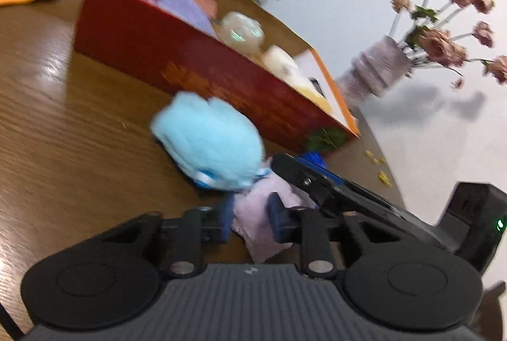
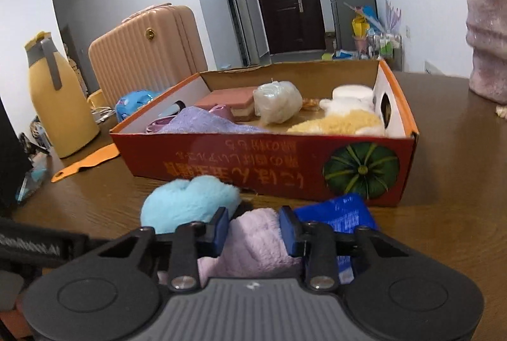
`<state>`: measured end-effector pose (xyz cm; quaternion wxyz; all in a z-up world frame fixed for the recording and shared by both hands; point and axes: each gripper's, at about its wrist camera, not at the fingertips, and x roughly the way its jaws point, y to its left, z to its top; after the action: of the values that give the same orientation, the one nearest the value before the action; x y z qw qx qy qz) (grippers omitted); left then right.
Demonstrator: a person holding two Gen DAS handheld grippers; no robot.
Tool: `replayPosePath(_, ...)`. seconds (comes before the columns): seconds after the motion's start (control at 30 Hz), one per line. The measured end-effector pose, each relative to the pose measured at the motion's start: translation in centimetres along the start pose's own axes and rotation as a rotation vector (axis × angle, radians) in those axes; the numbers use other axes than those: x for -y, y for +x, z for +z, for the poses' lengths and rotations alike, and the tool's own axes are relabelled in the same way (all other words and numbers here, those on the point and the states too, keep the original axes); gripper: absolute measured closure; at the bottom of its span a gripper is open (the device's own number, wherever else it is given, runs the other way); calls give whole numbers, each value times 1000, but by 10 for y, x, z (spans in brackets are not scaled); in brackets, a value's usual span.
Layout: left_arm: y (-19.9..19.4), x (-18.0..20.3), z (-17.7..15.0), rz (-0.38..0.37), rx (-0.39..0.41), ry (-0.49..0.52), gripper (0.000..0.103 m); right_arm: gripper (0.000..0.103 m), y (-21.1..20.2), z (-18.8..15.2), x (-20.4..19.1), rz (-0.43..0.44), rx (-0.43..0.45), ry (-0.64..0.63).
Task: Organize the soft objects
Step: 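Grasp the pink towel roll with the left gripper while the right grips it too, then carry the pink towel roll into the box and open both grippers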
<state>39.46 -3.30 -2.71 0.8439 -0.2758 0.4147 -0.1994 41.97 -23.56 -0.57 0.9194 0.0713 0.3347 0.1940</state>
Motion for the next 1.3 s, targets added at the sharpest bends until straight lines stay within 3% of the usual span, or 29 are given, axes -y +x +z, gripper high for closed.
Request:
replayPosePath(0.17,-27,2,-22,-4,-20,86,81,73,-37,-27,-11,13,-30,43)
replayPosePath(0.33,-64,-8,-51,-32,-48,76,82,71,-90,-77,-29,66,16,153)
replayPosePath(0.47,-91,-11,-64,-11,-12,66,80,71,-116,-102,-42,103,10,201)
replayPosePath(0.6,-121,-14,-68,14,54,49,66,71,-135,-106,-48,93,38,190)
replayPosePath(0.63,-130,-13,-71,0,67,48,63,71,-140,-105,-47,91,50,189)
replayPosePath(0.7,-142,-12,-79,-33,72,40,46,71,-146,-105,-47,94,53,181)
replayPosePath(0.77,-146,-9,-89,-65,43,14,39,70,-145,-104,-45,108,34,170)
replayPosePath(0.83,-144,-4,-95,-99,14,14,39,70,-137,-102,-42,124,16,170)
replayPosePath(0.9,-138,3,-96,-74,18,43,39,70,-129,-103,-40,110,-10,186)
replayPosePath(0.97,-128,3,-93,-35,26,62,41,70,-121,-105,-37,127,-25,217)
replayPosePath(1.17,-103,1,-87,5,6,136,79,70,-113,-109,-33,158,-24,289)
replayPosePath(1.3,-97,-4,-80,-10,-33,122,85,78,-108,-108,-31,160,-34,288)
